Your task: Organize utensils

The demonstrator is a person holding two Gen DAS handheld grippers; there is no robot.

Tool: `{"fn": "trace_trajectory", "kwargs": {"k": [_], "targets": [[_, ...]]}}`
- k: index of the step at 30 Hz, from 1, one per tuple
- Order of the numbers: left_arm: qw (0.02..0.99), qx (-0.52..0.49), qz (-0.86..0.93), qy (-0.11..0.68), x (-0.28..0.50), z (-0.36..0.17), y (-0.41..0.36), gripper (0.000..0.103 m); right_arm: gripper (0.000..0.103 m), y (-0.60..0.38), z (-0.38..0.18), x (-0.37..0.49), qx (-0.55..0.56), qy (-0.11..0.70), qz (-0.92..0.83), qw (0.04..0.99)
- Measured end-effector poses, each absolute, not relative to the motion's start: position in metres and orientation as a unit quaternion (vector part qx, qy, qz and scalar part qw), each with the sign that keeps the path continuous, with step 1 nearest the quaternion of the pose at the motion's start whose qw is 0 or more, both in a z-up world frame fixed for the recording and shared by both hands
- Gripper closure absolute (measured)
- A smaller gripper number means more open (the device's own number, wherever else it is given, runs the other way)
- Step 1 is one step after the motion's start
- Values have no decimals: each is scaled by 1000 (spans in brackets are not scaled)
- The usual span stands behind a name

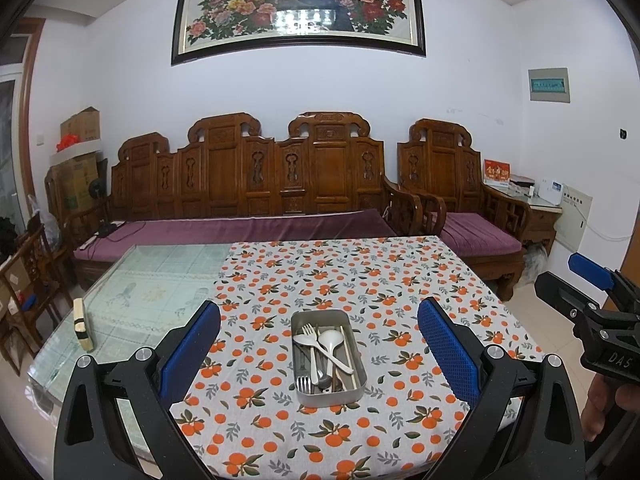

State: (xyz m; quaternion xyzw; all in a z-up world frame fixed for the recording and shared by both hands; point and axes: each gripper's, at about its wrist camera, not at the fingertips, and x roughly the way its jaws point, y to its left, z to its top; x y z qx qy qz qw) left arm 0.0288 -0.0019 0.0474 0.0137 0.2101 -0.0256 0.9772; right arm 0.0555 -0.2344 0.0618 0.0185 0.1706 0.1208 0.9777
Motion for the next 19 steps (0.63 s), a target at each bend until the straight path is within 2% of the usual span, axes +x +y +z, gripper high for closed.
{"fn": "trace_trajectory", "kwargs": {"k": [19], "targets": [[977, 12, -29, 211, 28, 44, -4, 8, 3, -234, 60, 56, 19, 172, 121, 977]]}}
